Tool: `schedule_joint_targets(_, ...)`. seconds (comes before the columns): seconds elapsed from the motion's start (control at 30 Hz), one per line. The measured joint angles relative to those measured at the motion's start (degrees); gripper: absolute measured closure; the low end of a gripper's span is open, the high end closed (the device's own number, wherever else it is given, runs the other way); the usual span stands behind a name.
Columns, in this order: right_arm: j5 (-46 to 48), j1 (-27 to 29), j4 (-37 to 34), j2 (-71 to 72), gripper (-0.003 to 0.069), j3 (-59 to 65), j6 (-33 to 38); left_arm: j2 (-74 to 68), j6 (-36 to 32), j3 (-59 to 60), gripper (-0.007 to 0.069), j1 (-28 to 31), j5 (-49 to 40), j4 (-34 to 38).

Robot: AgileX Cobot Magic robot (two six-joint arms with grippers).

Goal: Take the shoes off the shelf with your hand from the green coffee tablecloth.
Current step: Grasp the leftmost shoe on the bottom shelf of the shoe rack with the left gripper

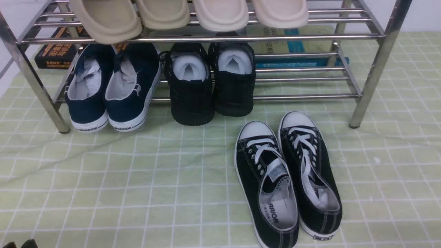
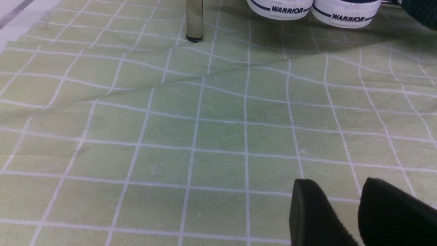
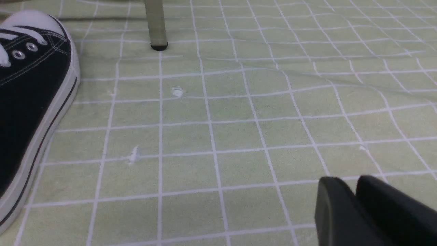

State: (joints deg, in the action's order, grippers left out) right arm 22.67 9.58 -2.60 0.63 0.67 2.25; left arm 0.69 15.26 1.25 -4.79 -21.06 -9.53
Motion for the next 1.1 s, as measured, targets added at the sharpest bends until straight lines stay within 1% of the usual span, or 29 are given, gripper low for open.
schedule_joint_targets(0.5, 0.0, 0.0, 0.0, 0.0, 0.0526, 0.0, 0.0, 0.0, 0.5, 0.0, 0.0383, 0.0, 0.0, -0.6)
schedule_joint_targets(0.53, 0.0, 0.0, 0.0, 0.0, 0.0525, 0.0, 0.0, 0.0, 2.2, 0.0, 0.0383, 0.0, 0.0, 0.8)
schedule_joint_targets(0.57, 0.0, 0.0, 0.0, 0.0, 0.0525, 0.0, 0.0, 0.0, 5.0, 0.0, 0.0383, 0.0, 0.2, 3.7)
schedule_joint_targets(0.6, 0.0, 0.0, 0.0, 0.0, 0.0525, 0.0, 0.0, 0.0, 5.7, 0.0, 0.0383, 0.0, 0.2, 4.5)
schedule_joint_targets(0.63, 0.0, 0.0, 0.0, 0.0, 0.0524, 0.0, 0.0, 0.0, 12.1, 0.0, 0.0383, 0.0, 0.8, 13.3)
schedule_joint_targets(0.67, 0.0, 0.0, 0.0, 0.0, 0.0522, 0.0, 0.0, 0.0, 16.5, 0.1, 0.0383, 0.0, 1.0, 18.6)
schedule_joint_targets(0.7, 0.0, 0.0, 0.0, 0.0, 0.0521, 0.0, 0.0, 0.0, 20.7, 0.1, 0.0383, 0.0, 1.1, 23.6)
schedule_joint_targets(0.73, 0.0, 0.0, 0.0, 0.0, 0.0520, 0.0, 0.0, 0.0, 22.3, 0.1, 0.0383, 0.0, 1.1, 24.5)
schedule_joint_targets(0.77, 0.0, 0.0, 0.0, 0.0, 0.0515, 0.0, 0.0, 0.0, 30.1, 0.2, 0.0383, 0.0, 1.9, 34.0)
schedule_joint_targets(0.83, 0.0, 0.0, 0.0, 0.0, 0.0514, 0.0, 0.0, 0.0, 33.8, 0.2, 0.0383, 0.0, 3.1, 37.4)
schedule_joint_targets(0.93, 0.0, 0.0, 0.0, 0.0, 0.0511, 0.0, 0.0, 0.0, 35.0, 0.2, 0.0383, 0.0, 4.8, 39.0)
schedule_joint_targets(1.03, 0.0, 0.0, 0.0, 0.0, 0.0505, 0.0, 0.0, 0.0, 35.1, 0.2, 0.0383, 0.0, 6.1, 39.3)
schedule_joint_targets(1.1, 0.0, 0.0, 0.0, 0.0, 0.0504, 0.0, 0.0, 0.0, 34.1, 0.2, 0.0383, 0.0, 8.5, 37.7)
